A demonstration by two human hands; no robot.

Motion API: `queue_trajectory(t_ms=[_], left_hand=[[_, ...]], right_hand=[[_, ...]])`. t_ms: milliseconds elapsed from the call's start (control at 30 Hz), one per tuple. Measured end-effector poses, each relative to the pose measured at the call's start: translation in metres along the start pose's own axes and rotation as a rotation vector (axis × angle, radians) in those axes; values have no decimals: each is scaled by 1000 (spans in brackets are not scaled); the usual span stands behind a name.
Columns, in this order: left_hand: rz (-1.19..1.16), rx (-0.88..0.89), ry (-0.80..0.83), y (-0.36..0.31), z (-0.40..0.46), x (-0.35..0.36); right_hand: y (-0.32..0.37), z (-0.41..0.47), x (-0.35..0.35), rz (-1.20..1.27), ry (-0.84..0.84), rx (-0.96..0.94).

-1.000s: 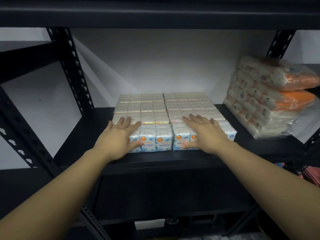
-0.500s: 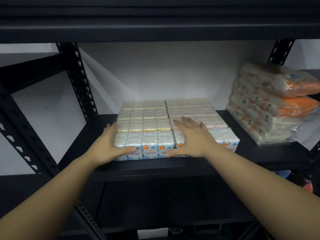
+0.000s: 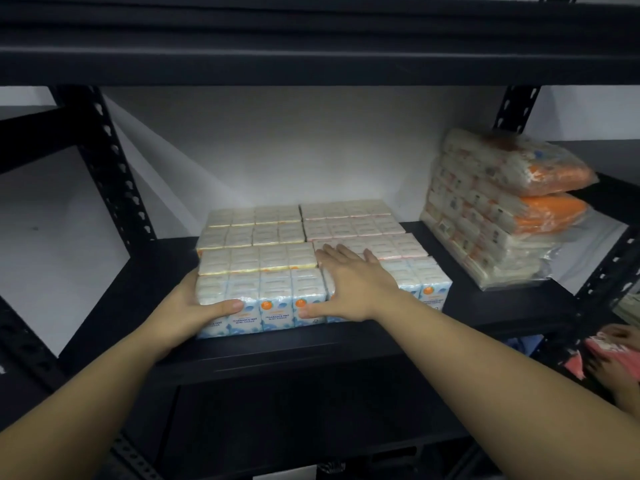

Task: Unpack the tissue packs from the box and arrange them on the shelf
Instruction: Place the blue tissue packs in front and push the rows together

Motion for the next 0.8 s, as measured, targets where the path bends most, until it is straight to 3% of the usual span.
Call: queue_trajectory(t_ms=[433,800], left_hand=[[-30,17,-59,-16,12,53],[-50,12,-22,-13,10,29]], right_hand=[[-53,-21,-3,-27,12,27],[-44,-13,-12,89,18,57]])
Point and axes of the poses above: each hand's wrist, its own z-axis towards the middle knuckle, its own x-axis out of the palm, y = z × x, the point moved 10 cm from there along z, towards the middle knuckle, and after that the axes turned 9 degrees about -z, right-handed, at the moved point
